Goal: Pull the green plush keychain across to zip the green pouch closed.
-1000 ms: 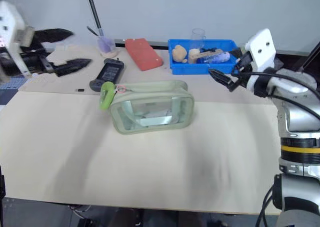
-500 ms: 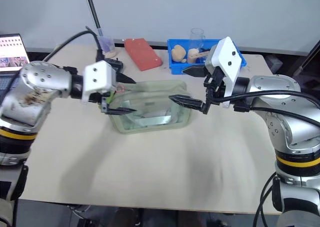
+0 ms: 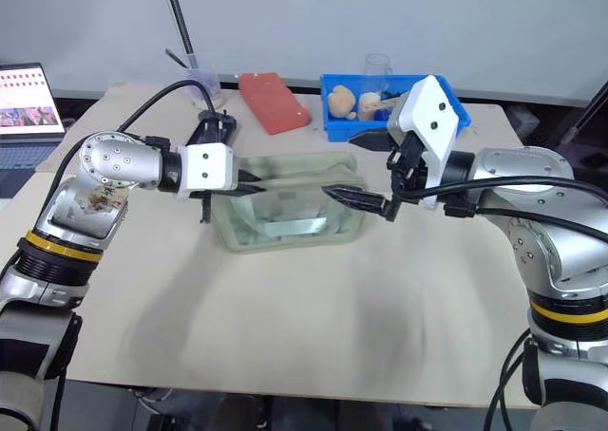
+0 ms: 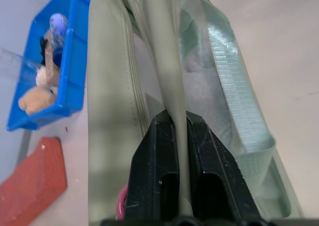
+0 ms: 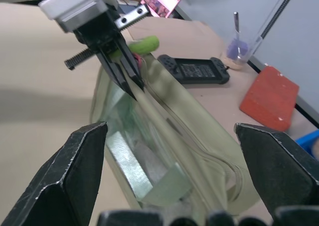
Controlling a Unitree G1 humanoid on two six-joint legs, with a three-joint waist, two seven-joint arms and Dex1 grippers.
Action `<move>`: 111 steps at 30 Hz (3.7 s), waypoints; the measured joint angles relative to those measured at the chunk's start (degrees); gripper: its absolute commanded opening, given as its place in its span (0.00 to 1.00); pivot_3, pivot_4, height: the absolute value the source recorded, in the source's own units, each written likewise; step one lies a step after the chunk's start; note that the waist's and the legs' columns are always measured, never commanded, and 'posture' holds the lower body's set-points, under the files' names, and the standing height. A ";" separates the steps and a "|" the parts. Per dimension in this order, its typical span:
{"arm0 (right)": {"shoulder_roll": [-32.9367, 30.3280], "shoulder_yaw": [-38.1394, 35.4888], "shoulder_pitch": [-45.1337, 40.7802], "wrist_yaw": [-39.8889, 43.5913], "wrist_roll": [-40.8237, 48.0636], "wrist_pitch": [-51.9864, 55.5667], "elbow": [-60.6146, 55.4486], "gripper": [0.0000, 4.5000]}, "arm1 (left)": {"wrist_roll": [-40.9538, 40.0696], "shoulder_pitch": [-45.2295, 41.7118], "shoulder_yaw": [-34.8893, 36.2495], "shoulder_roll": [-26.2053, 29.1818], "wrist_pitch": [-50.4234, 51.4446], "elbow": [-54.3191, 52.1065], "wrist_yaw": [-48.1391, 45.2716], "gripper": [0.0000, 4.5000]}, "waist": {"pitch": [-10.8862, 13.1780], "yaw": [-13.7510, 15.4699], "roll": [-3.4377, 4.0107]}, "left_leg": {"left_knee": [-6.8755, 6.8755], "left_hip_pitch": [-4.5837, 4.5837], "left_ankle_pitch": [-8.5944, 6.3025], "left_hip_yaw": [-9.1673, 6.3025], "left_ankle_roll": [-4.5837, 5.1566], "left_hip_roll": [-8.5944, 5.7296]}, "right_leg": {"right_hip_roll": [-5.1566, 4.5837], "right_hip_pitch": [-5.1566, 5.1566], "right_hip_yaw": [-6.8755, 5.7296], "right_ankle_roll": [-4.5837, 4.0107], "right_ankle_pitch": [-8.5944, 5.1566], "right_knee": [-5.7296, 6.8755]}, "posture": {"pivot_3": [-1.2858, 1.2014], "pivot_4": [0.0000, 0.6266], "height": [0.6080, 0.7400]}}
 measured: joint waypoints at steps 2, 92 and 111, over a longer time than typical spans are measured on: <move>-1.68 0.00 1.14 1.09 -0.91 -1.27 0.55 1.00 | -0.54 -0.24 0.05 -0.10 -3.65 1.02 -1.84 0.01 | 0.00 0.17 0.00 | 0.01 0.00 0.00 0.01 0.00 -0.01 | -0.01 0.01 0.00 -0.04 0.03 -0.03 | 0.52 0.24 1.00; -0.38 6.62 7.36 12.39 -12.89 -17.76 12.42 0.00 | -18.67 14.11 21.73 1.93 24.03 2.44 6.82 0.21 | 0.01 0.11 0.01 | 0.10 0.17 0.00 0.09 -0.02 0.41 | 0.50 0.05 0.16 -0.42 0.22 0.06 | 0.52 0.24 1.00; -0.22 6.63 7.06 12.31 -13.76 -18.50 13.31 0.00 | -17.77 9.74 19.75 2.67 19.85 -5.82 4.79 0.01 | 0.01 0.27 0.01 | 0.10 0.15 0.00 0.09 -0.02 0.39 | 0.49 0.06 0.16 -0.42 0.22 0.04 | 0.52 0.24 1.00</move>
